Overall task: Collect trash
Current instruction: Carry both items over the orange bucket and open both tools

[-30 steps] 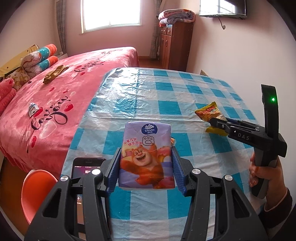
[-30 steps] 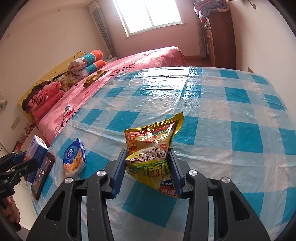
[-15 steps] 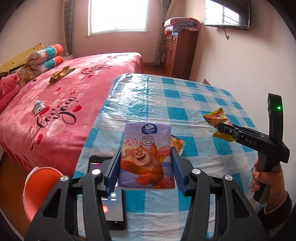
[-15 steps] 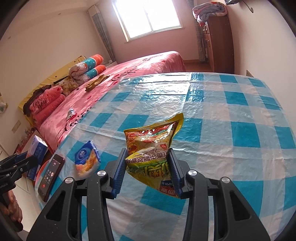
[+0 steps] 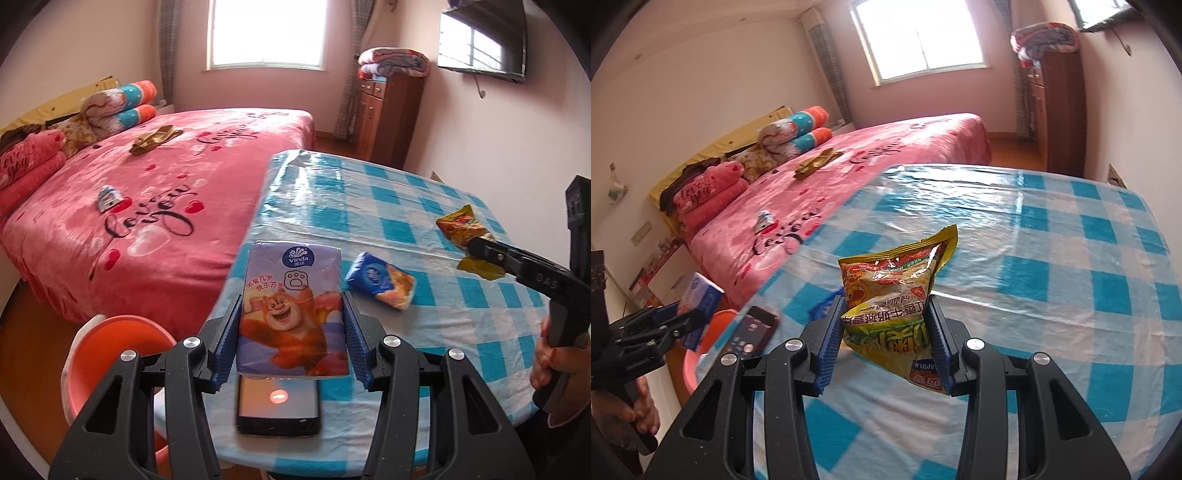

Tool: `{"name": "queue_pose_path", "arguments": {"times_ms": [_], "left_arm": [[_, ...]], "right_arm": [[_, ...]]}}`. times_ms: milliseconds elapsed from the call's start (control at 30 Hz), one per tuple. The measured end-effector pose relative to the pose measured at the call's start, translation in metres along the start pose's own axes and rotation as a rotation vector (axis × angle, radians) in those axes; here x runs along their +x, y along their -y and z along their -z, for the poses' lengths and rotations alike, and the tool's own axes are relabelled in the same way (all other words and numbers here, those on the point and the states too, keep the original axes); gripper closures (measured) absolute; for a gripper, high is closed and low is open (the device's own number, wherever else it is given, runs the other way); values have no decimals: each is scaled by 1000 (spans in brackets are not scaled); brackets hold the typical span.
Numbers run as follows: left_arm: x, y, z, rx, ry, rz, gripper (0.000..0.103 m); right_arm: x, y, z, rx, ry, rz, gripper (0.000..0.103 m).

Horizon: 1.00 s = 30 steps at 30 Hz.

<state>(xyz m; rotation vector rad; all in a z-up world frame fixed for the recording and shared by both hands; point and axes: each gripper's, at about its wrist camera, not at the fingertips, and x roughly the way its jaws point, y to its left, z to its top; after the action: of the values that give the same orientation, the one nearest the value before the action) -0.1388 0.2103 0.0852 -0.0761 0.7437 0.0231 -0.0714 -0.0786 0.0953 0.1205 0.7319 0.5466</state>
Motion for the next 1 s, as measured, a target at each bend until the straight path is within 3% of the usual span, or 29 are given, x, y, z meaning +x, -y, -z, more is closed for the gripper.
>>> {"name": "queue_pose_path", "arguments": {"times_ms": [667,1000], "left_arm": [[-27,-108,37,-160,-8,-181,50],[-22,-157,65,-249,-47,-251,50]], "right_arm": [[14,-153,-19,-249,-46,-223,58],[42,-242,4,-429,-128,-321,58]]}}
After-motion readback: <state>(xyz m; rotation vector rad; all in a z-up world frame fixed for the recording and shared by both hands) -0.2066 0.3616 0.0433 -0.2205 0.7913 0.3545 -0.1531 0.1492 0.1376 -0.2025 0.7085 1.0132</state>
